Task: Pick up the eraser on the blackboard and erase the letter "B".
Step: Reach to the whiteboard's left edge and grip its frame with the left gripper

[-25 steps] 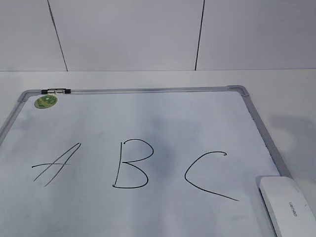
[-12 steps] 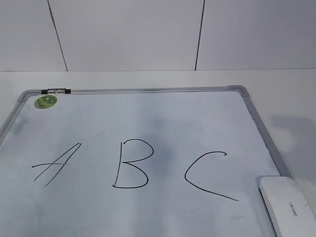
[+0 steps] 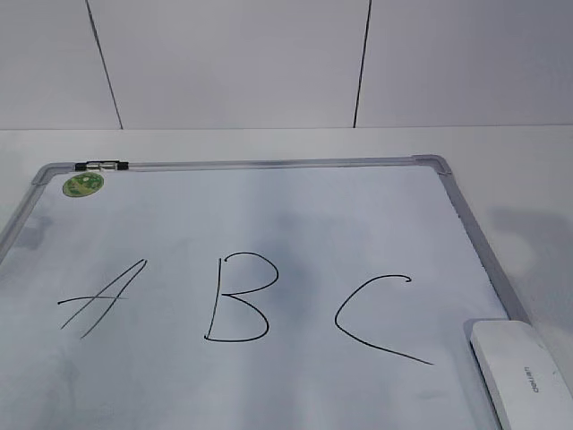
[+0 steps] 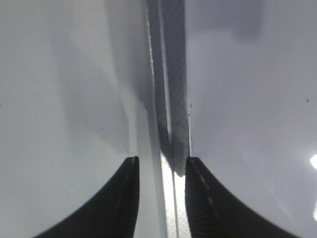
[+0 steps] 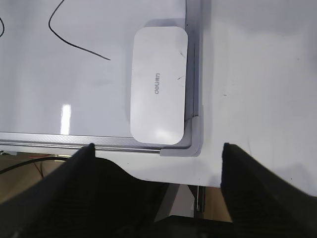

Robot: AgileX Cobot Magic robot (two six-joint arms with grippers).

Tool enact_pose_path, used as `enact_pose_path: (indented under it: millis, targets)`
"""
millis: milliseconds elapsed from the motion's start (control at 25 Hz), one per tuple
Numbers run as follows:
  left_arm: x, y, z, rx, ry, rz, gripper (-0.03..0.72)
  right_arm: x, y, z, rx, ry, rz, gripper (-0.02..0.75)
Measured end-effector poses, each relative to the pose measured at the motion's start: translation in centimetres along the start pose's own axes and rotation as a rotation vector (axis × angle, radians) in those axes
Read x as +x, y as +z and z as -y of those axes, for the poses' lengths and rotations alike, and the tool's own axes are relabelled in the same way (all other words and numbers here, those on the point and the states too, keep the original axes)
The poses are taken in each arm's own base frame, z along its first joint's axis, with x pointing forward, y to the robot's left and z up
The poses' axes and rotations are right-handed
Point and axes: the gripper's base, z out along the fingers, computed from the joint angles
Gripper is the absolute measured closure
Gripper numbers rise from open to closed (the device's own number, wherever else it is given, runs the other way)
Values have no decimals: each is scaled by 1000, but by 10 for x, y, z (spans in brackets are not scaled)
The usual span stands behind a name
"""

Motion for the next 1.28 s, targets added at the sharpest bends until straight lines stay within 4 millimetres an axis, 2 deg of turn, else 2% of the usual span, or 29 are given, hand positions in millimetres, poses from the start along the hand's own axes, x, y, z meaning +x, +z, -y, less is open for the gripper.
enact_pose_path:
  millis: [760,960,1280]
  targets:
    - [-3,3,-1,-2,-1,17,450,-4,6,0,4,8,-34,152]
    - [-3,3,-1,-2,-1,17,515,-4,6,0,3,9,-34,152]
    - [-3,4,-1,-1,-1,13,530,-4,6,0,3,9,-34,152]
